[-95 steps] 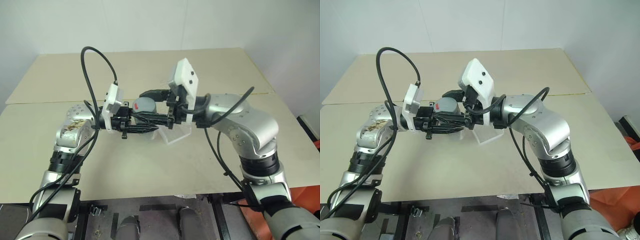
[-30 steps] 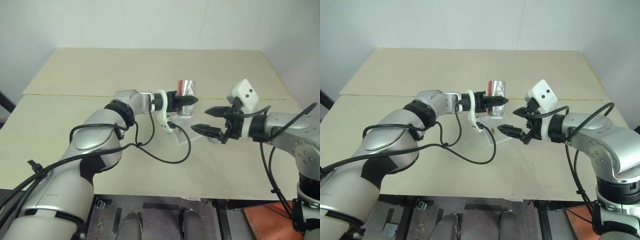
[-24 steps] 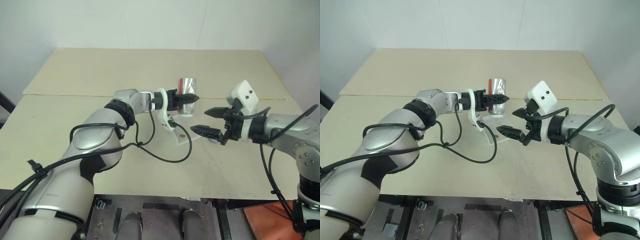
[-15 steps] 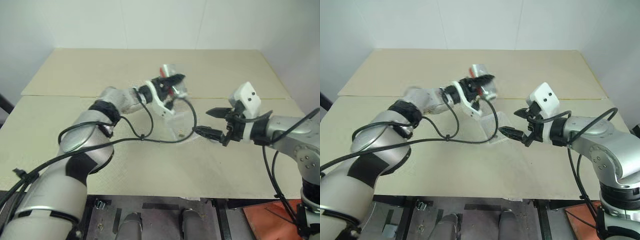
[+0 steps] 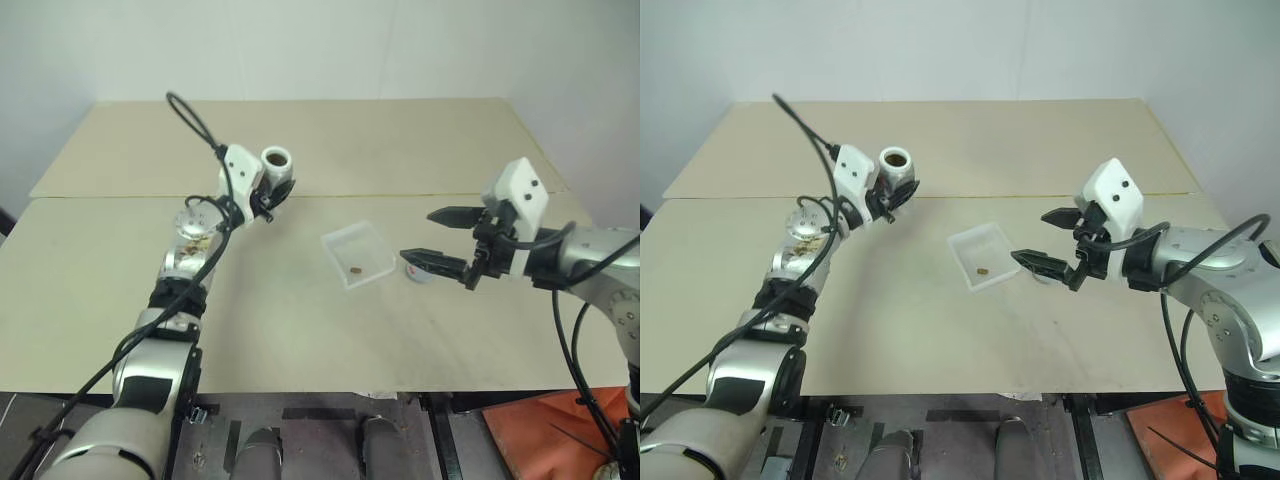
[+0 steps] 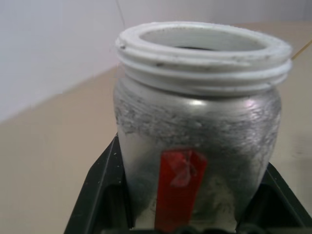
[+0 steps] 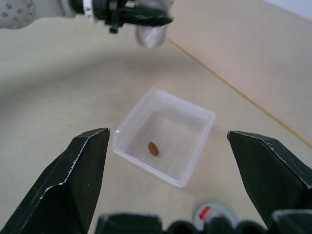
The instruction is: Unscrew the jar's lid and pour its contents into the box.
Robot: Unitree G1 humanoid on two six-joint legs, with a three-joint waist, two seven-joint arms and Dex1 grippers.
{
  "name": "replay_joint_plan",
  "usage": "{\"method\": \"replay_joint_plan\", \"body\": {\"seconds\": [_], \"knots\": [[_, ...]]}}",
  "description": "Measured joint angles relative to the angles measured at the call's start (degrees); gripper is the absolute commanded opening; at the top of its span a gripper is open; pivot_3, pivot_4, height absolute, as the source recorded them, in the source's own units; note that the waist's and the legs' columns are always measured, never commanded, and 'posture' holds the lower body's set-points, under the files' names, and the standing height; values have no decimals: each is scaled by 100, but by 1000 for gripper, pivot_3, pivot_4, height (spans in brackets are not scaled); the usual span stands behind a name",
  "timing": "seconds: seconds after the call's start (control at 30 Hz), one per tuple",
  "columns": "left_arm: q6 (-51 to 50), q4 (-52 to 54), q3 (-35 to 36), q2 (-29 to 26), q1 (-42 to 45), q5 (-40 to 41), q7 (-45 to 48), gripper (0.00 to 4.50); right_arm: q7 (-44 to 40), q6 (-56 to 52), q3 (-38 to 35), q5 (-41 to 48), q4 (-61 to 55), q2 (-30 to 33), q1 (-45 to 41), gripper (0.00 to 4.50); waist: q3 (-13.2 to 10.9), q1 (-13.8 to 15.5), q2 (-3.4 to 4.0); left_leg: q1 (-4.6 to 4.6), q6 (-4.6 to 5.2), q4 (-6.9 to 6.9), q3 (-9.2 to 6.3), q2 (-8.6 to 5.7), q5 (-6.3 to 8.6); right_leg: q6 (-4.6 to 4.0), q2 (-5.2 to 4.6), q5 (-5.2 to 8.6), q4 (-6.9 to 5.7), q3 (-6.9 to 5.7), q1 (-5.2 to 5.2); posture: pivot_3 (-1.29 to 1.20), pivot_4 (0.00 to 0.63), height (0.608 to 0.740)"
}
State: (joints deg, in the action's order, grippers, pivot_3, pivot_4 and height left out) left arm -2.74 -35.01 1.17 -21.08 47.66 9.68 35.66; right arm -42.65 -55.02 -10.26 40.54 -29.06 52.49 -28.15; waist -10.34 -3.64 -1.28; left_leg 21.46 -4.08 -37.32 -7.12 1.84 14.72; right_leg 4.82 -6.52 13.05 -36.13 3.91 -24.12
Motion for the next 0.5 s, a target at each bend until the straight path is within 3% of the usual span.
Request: {"method": "replay_joint_plan", "body": {"seconds": [0.27, 0.5], "knots": [[-846, 491, 355, 168, -561, 384, -235, 1948, -117, 26, -219, 54, 3, 111, 153, 4476, 0, -17, 0, -6, 1, -1, 0, -1, 1, -1, 0, 0, 3, 1, 4, 0, 150, 740], [-986, 535, 366, 254, -771, 386, -296, 4287, -92, 25, -260, 132, -39, 114, 181, 4500, 0, -14, 0, -6, 1, -1, 1, -1, 1, -1, 0, -1, 5, 1, 4, 0, 150, 740]]}}
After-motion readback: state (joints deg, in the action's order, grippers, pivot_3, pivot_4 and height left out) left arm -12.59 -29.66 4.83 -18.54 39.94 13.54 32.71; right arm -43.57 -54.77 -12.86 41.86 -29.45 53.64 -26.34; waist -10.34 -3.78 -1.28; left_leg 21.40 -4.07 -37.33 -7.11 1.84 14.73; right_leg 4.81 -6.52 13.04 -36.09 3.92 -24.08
